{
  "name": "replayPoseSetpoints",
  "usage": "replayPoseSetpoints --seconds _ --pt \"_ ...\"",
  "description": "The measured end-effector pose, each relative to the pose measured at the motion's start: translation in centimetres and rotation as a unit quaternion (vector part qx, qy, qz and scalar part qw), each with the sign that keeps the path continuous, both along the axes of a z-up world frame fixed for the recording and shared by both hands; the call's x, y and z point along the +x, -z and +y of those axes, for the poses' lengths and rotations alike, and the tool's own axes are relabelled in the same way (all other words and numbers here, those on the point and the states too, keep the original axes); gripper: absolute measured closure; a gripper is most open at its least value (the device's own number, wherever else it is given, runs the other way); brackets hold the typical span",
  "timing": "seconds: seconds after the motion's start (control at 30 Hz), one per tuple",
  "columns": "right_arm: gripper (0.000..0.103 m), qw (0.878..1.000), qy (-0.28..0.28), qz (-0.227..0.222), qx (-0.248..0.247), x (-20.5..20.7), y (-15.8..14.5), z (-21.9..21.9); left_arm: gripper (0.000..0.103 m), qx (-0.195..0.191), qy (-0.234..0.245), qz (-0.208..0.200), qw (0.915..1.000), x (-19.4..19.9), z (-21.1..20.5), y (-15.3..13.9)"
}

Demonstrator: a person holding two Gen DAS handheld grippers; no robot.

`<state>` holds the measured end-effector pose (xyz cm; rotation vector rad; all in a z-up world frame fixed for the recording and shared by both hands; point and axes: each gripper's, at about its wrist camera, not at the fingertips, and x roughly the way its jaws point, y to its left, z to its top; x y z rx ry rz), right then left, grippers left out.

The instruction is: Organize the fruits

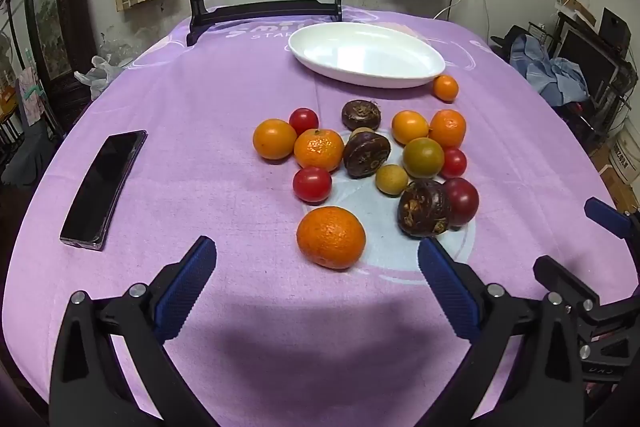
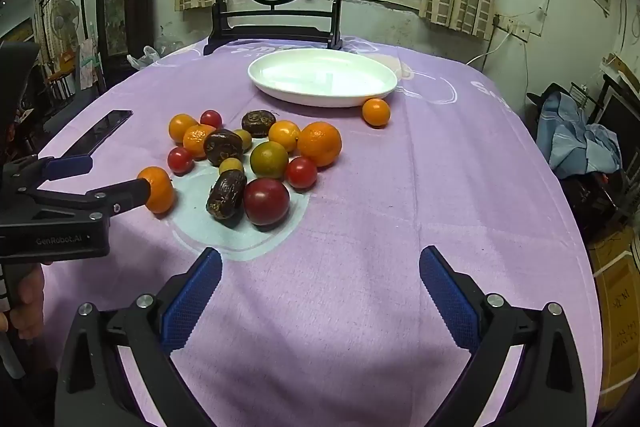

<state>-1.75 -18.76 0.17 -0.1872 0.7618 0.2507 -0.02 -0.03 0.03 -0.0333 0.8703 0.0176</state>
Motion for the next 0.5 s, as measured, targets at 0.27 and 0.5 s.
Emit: replayPoseSetpoints --seconds 0.27,0.5 --pt "0.003 1.000 0.001 0.003 -0.002 -0.12 0.16 0.13 0.004 0.007 0.000 -0.002 1.0000 -0.29 -0.39 -0.07" --pt "0.003 1.000 0.001 0.005 -0.002 -0.17 0.31 0.18 0.004 0.004 -0.004 0.005 1.0000 -0.04 0.36 0.68"
